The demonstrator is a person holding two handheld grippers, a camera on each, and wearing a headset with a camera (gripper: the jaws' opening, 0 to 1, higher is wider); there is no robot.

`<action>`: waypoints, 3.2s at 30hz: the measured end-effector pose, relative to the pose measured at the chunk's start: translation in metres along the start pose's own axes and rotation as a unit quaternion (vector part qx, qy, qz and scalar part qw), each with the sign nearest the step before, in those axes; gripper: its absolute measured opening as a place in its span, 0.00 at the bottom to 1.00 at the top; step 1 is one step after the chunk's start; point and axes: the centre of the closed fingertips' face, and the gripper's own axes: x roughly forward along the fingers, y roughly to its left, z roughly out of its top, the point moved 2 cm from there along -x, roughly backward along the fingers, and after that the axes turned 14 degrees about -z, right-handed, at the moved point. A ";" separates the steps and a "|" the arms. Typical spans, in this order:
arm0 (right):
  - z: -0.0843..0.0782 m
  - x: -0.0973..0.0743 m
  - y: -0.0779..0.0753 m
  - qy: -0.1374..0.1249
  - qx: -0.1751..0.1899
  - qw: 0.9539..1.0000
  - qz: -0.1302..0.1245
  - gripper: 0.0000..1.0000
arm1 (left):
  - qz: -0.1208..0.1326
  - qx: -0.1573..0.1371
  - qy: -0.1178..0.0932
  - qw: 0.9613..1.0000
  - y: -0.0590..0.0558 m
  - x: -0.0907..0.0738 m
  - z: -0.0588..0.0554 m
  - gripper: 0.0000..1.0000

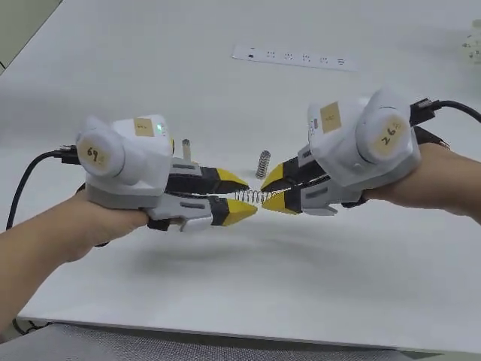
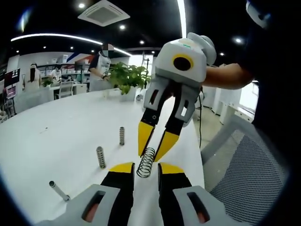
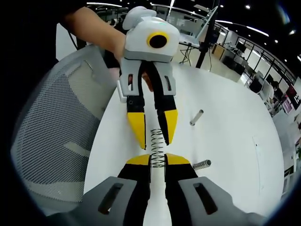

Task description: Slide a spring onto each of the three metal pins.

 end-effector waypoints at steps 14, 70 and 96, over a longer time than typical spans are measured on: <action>-0.002 -0.002 0.001 0.007 -0.012 1.000 0.002 0.08 | -0.008 0.008 0.007 1.000 -0.002 0.003 -0.001 0.05; 0.010 -0.016 0.004 -0.029 -0.034 0.999 0.001 0.07 | -0.028 -0.003 0.025 0.999 -0.011 0.003 -0.008 0.02; 0.045 -0.020 0.005 -0.116 0.044 0.992 0.027 0.07 | -0.036 -0.001 0.009 0.999 -0.013 0.004 -0.002 0.03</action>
